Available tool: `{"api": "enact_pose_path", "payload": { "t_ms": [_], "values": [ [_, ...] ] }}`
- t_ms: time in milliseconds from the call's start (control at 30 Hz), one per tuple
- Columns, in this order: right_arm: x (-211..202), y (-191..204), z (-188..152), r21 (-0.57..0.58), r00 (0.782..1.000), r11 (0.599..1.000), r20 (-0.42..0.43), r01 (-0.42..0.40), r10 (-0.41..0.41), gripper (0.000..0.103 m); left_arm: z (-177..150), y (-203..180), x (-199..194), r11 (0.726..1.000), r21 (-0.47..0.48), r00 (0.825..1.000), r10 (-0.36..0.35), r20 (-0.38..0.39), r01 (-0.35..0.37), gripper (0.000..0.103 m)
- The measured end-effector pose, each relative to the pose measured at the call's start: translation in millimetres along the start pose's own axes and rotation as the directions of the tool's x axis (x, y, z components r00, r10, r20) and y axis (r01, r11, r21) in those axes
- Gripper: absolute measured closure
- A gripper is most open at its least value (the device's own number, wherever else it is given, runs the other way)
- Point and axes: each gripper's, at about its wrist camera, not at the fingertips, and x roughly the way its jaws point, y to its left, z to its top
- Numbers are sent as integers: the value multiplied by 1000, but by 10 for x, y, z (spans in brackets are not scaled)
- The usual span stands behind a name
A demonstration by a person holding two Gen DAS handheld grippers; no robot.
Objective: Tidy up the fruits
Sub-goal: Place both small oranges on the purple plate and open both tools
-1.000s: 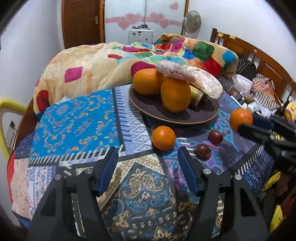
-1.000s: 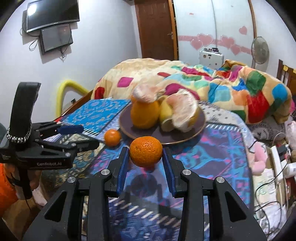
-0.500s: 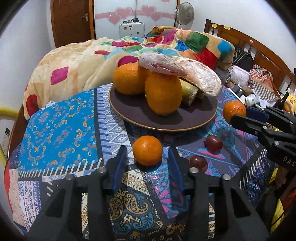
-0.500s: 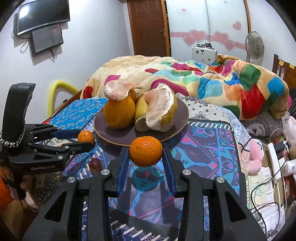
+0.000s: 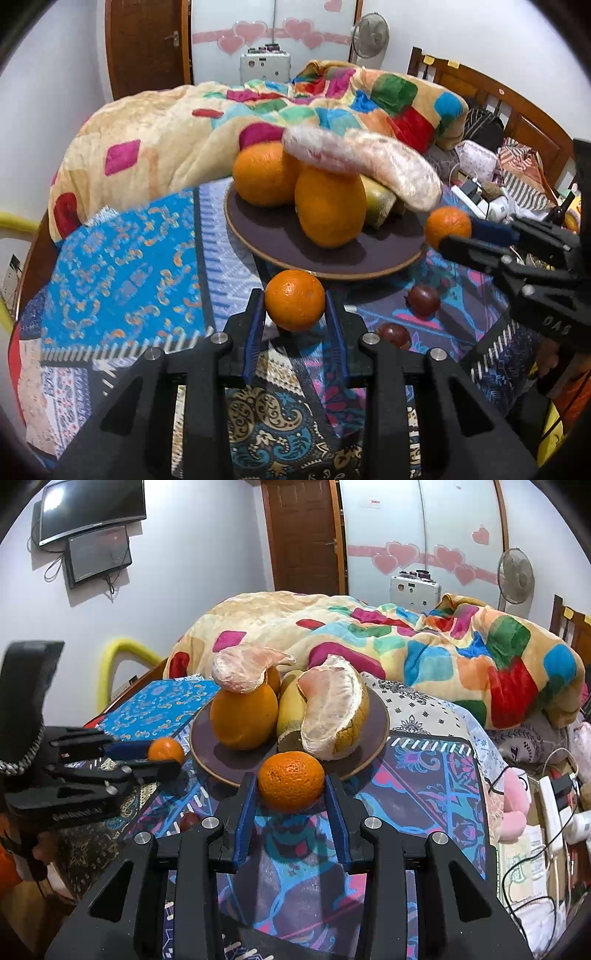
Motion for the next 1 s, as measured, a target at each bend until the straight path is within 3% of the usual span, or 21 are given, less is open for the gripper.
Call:
{"api": "enact_pose_path", "payload": {
  "t_ms": [267,833,1000],
  "values": [
    [129,-5,57,-3,1000,1000,-19,-2,2,69,232,14,-19,999,14,998,30,47,-31,70],
    [311,52,111,-32,997,999,-75,-17,15,68,291,-46,262,998,26,999,49,17,-49,70],
    [301,56,109,-35,997,999,-75,-16,13,67,280,-39,254,999,16,999,48,7,-48,59]
  ]
}}
